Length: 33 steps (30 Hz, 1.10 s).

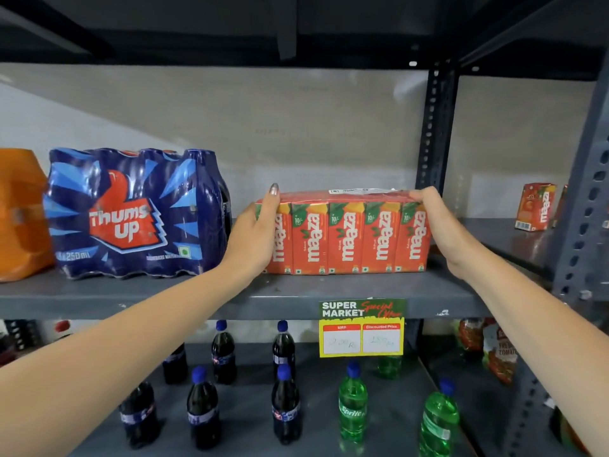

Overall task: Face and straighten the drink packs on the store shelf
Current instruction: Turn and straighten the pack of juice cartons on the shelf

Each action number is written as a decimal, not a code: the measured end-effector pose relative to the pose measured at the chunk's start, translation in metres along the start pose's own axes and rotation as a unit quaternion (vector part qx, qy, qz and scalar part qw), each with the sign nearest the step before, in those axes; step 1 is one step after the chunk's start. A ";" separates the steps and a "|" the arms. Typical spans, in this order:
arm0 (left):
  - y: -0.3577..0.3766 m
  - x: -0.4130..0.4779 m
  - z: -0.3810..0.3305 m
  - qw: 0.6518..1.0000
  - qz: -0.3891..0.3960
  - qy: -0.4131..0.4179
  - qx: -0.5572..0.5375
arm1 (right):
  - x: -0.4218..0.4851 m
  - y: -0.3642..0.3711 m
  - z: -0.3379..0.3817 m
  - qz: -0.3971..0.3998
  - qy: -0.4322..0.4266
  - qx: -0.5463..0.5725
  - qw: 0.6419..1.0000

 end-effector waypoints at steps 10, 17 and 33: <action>-0.005 -0.006 -0.003 0.999 -0.024 0.022 0.005 | -0.009 -0.001 -0.001 -0.018 -0.023 0.045 0.999; -0.006 -0.007 -0.004 0.999 -0.028 0.028 -0.001 | -0.013 0.000 -0.002 -0.014 -0.028 0.063 0.998; -0.152 -0.112 -0.046 0.923 -0.307 0.218 0.086 | -0.125 0.054 0.110 -0.296 -0.468 -0.147 0.820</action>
Point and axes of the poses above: each hand's wrist, its own x-axis towards the middle knuckle, its own y-axis out of the palm, z = x × y, the point moved 9 cm from there along x, towards the middle knuckle, and after that the axes turned 5 degrees about z, right-handed, at the moved point
